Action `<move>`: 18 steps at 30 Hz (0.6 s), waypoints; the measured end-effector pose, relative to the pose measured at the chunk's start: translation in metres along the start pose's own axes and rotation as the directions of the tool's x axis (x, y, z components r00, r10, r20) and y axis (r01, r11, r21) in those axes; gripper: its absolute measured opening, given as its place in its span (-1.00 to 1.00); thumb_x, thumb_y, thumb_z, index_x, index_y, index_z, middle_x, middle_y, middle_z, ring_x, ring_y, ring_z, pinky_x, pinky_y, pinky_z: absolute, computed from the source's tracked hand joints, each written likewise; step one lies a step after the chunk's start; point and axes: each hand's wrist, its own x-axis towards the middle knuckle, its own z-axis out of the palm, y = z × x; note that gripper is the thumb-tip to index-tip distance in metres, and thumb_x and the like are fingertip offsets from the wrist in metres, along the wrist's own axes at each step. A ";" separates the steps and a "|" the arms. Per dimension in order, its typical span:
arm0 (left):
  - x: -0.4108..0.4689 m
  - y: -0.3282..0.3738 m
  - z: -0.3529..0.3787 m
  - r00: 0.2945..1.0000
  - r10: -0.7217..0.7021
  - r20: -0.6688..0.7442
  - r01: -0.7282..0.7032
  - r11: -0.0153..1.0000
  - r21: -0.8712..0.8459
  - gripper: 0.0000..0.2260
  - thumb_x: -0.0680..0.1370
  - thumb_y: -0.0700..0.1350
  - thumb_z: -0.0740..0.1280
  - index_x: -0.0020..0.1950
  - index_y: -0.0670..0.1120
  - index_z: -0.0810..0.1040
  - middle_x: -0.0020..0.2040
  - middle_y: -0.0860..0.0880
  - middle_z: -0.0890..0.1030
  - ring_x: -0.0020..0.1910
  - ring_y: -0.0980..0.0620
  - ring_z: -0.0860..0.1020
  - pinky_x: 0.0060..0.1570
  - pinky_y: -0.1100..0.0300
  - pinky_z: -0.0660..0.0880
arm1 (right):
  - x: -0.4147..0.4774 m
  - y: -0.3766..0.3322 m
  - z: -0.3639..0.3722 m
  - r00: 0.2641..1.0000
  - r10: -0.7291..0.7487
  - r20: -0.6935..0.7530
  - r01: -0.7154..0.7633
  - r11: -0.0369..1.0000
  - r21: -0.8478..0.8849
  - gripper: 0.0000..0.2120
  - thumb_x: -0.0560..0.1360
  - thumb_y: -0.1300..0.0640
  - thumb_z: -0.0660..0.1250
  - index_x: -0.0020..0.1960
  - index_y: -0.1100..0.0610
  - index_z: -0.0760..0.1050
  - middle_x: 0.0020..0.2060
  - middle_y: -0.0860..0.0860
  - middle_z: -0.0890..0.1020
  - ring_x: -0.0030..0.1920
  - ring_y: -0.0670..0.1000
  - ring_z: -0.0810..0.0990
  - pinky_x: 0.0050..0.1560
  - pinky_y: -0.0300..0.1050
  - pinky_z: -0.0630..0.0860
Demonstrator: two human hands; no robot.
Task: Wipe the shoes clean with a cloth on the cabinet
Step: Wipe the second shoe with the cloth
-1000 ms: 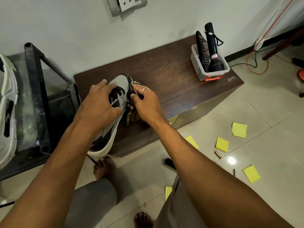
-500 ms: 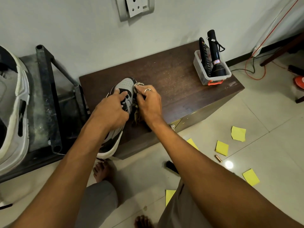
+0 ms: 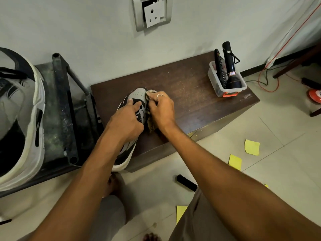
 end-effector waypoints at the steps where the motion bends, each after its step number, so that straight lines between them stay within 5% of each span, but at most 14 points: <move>1: 0.000 -0.001 0.000 1.000 -0.002 0.002 0.002 1.000 -0.003 -0.24 0.51 -0.27 0.32 0.65 0.11 0.14 0.68 0.08 0.02 0.61 -0.12 0.14 0.48 -0.05 0.26 | 0.009 -0.002 0.000 1.000 -0.004 0.005 0.004 0.999 -0.035 -0.75 0.60 0.30 0.33 0.23 0.19 0.66 0.08 0.06 0.67 0.08 0.01 0.64 0.18 -0.02 0.62; 6: 0.001 -0.001 -0.001 1.000 -0.012 0.003 0.012 1.000 -0.022 -0.25 0.52 -0.26 0.32 0.65 0.11 0.14 0.67 0.10 0.03 0.62 -0.10 0.14 0.49 -0.02 0.23 | 0.006 -0.003 -0.012 0.995 0.001 0.099 0.004 0.998 -0.057 -0.76 0.62 0.28 0.32 0.23 0.17 0.65 0.09 0.02 0.65 0.07 -0.05 0.63 0.13 -0.29 0.58; 11: -0.001 0.001 0.000 1.000 -0.011 -0.014 0.010 1.000 -0.016 -0.25 0.52 -0.28 0.30 0.66 0.09 0.14 0.67 0.08 0.03 0.60 -0.12 0.17 0.47 -0.04 0.27 | -0.046 0.003 -0.015 0.986 0.002 0.168 -0.006 1.000 0.022 -0.70 0.62 0.35 0.29 0.32 0.22 0.60 0.20 0.07 0.62 0.19 -0.01 0.62 0.27 -0.15 0.58; 18: 0.001 -0.002 0.000 1.000 -0.010 0.008 0.010 1.000 -0.025 -0.24 0.52 -0.27 0.31 0.65 0.12 0.14 0.67 0.11 0.04 0.60 -0.11 0.17 0.47 -0.03 0.26 | 0.004 -0.003 -0.001 1.000 0.003 0.021 -0.001 0.998 -0.062 -0.75 0.61 0.30 0.30 0.23 0.20 0.66 0.11 0.07 0.66 0.12 0.04 0.62 0.23 -0.12 0.57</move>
